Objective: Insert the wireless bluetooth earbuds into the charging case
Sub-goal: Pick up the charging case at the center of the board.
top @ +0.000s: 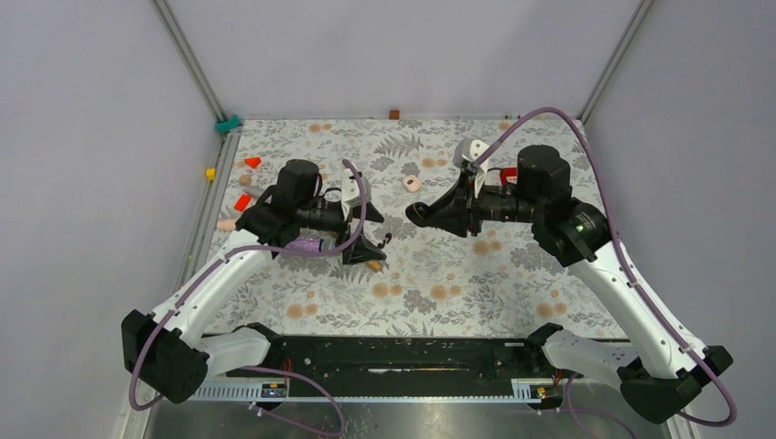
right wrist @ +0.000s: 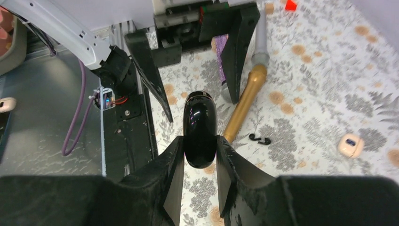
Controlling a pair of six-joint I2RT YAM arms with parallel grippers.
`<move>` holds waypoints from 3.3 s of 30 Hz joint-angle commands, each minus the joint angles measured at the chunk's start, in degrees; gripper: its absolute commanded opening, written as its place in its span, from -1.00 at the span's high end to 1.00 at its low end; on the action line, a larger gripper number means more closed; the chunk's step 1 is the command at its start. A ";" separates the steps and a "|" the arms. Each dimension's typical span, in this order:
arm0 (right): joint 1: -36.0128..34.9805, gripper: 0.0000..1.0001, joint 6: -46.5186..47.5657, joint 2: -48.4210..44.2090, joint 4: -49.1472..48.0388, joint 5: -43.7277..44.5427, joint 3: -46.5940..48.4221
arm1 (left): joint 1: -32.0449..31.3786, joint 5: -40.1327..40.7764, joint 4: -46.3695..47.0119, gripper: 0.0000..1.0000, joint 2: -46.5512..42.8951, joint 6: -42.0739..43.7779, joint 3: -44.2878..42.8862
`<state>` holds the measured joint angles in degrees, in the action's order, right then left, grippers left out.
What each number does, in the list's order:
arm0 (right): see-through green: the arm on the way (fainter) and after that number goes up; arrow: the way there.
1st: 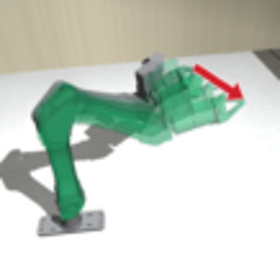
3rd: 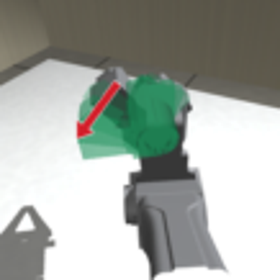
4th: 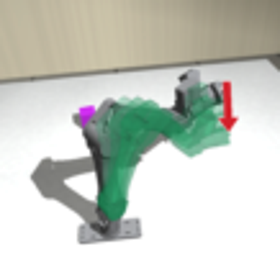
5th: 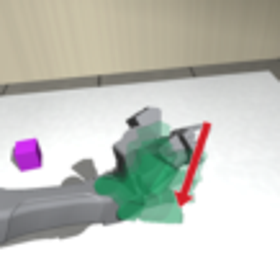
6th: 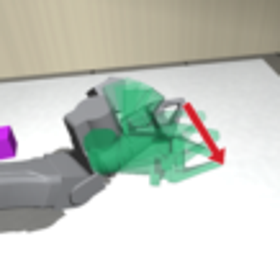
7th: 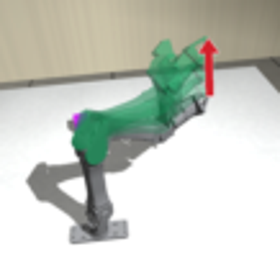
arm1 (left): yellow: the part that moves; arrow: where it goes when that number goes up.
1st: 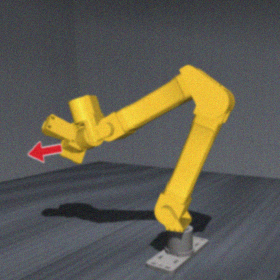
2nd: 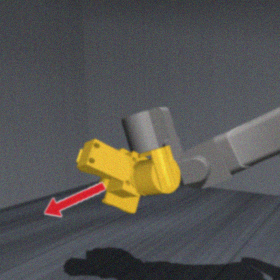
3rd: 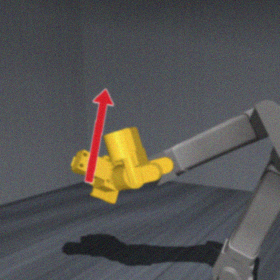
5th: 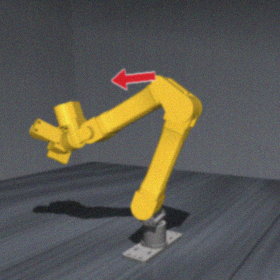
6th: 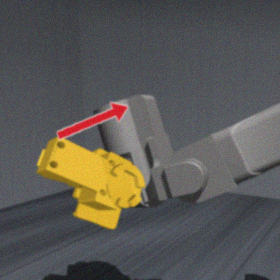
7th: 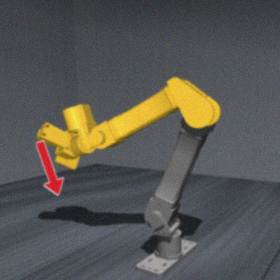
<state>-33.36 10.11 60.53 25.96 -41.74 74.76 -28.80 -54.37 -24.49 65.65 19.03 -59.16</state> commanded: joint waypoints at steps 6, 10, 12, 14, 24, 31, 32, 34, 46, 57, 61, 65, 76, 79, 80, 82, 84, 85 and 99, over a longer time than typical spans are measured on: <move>0.10 0.60 -8.82 -1.58 -13.42 -5.65 -8.61 | -0.03 -16.06 9.26 -0.97 -2.71 -4.36 -1.37; 0.10 0.58 -10.55 -0.45 -16.50 -6.28 -10.15 | -0.53 -16.50 18.34 -0.97 -1.36 -12.58 1.99; 0.09 0.57 -11.92 0.06 -17.70 -7.33 -10.69 | -0.92 -16.42 22.02 -0.96 -0.29 -16.31 2.98; 0.07 0.56 -13.05 0.42 -18.84 -8.18 -10.93 | -1.44 -16.09 23.09 -0.93 0.80 -17.61 3.05; 0.05 0.55 -15.66 3.05 -22.33 -9.06 -12.70 | -2.79 -16.53 26.93 -0.81 2.65 -22.24 3.10; 0.07 0.54 -13.45 3.62 -21.06 -7.14 -12.93 | -3.39 -17.14 28.76 -0.51 3.39 -24.19 3.43; 0.08 0.54 -13.26 3.68 -20.92 -7.01 -12.89 | -3.46 -17.09 28.81 -0.46 3.45 -24.21 3.37; 0.06 0.54 -12.83 3.74 -20.55 -6.76 -12.93 | -3.70 -17.10 28.84 -0.37 3.86 -24.31 3.35; 0.05 0.53 -8.78 5.65 -16.40 -6.04 -11.39 | -4.13 -16.78 28.90 0.13 4.50 -24.85 3.10; -0.03 0.53 -7.75 6.25 -14.87 -6.43 -10.87 | -4.24 -16.82 28.89 0.30 4.98 -25.35 2.82; -0.36 0.52 -7.27 6.42 -14.29 -6.19 -10.60 | -4.32 -16.88 28.92 0.31 5.15 -25.43 2.82; -0.47 0.53 -7.16 6.27 -14.29 -6.01 -10.61 | -4.42 -16.77 28.91 0.30 5.37 -25.44 2.75; -0.87 0.52 -6.52 6.45 -13.48 -5.91 -10.25 | -4.60 -16.83 28.89 0.14 5.56 -25.66 2.65; -1.04 0.53 -6.33 6.46 -13.30 -5.89 -10.20 | -4.59 -16.82 28.89 0.30 5.55 -25.68 2.64; -1.08 0.53 -6.26 6.49 -13.24 -5.91 -10.17 | -4.67 -16.90 28.89 0.39 5.62 -25.70 2.62; -1.22 0.53 -6.09 6.48 -13.05 -5.86 -10.08 | -4.62 -16.98 28.91 0.56 5.64 -25.54 2.56; -1.26 0.53 -5.97 6.55 -13.05 -5.83 -10.07 | -4.68 -16.72 28.55 0.73 5.78 -25.22 2.57; -1.32 0.52 -5.91 6.56 -13.09 -5.75 -10.20 | -4.61 -16.59 28.27 0.81 5.73 -24.93 2.48; -0.12 -0.33 -6.24 5.25 -12.89 -6.28 -9.80 | -4.68 -17.31 27.05 1.00 5.12 -23.23 3.06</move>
<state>-34.30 3.07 66.50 13.50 -49.06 62.83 -33.12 -69.06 0.12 71.90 -5.48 -55.61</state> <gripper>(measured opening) 0.610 0.280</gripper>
